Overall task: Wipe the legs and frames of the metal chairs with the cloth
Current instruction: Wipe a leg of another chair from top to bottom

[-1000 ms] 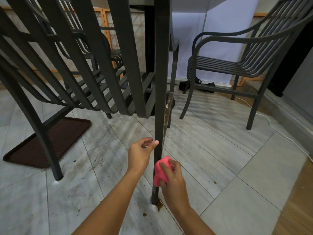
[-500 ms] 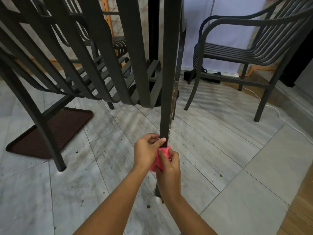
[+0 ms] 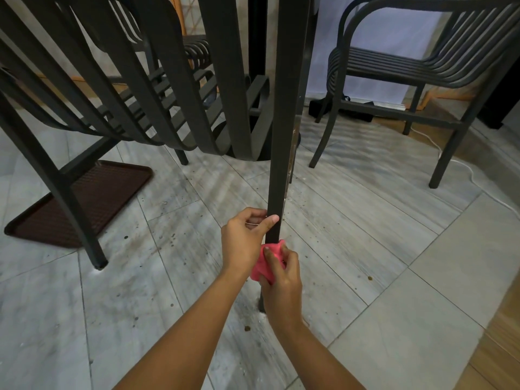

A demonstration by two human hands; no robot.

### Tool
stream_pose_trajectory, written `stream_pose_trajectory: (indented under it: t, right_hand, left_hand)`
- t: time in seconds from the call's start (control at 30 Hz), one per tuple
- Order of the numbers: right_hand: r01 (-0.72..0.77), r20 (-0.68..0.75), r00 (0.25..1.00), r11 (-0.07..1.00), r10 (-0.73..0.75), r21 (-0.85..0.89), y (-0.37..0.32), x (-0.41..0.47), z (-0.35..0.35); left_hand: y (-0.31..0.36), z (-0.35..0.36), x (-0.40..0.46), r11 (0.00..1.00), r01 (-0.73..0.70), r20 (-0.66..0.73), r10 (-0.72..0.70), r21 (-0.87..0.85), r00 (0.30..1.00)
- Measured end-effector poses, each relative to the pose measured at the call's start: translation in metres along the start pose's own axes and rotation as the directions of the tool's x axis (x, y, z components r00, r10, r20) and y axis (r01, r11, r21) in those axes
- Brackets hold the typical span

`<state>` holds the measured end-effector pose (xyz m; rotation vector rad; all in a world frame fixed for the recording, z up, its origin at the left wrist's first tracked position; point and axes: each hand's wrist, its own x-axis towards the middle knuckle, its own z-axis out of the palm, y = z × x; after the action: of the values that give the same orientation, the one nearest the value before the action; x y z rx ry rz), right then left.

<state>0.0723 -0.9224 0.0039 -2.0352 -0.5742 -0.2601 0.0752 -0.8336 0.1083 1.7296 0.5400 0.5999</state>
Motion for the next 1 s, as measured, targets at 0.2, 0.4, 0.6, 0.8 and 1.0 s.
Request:
stream_pose_trajectory:
  t: [0.2,0.4,0.6,0.8,1.0]
  right_hand:
    - [-0.007,0.047,0.999,0.999,0.009,-0.036,0.005,-0.006,0.004]
    - [-0.129,0.134,0.983,0.992,0.129,-0.006,0.012,-0.012,0.006]
    - [-0.141,0.226,0.963,0.989,0.146,-0.038,0.019,-0.018,-0.008]
    - [-0.074,0.228,0.967,0.984,0.111,-0.161,0.018,-0.023,-0.034]
    - [0.046,0.152,0.988,0.976,-0.014,-0.211,0.015,-0.017,-0.031]
  left_hand:
    - [-0.003,0.003,0.000,1.000,0.003,-0.010,-0.004,-0.023,1.000]
    - [-0.005,0.004,-0.002,1.000,-0.007,-0.029,0.006,-0.031,1.000]
    - [-0.016,0.005,-0.012,1.000,0.011,-0.013,-0.011,0.011,1.000]
    - [-0.044,0.005,-0.024,0.990,0.139,0.005,-0.139,0.008,0.990]
    - [-0.056,0.010,-0.032,0.982,0.190,-0.001,-0.190,-0.005,0.982]
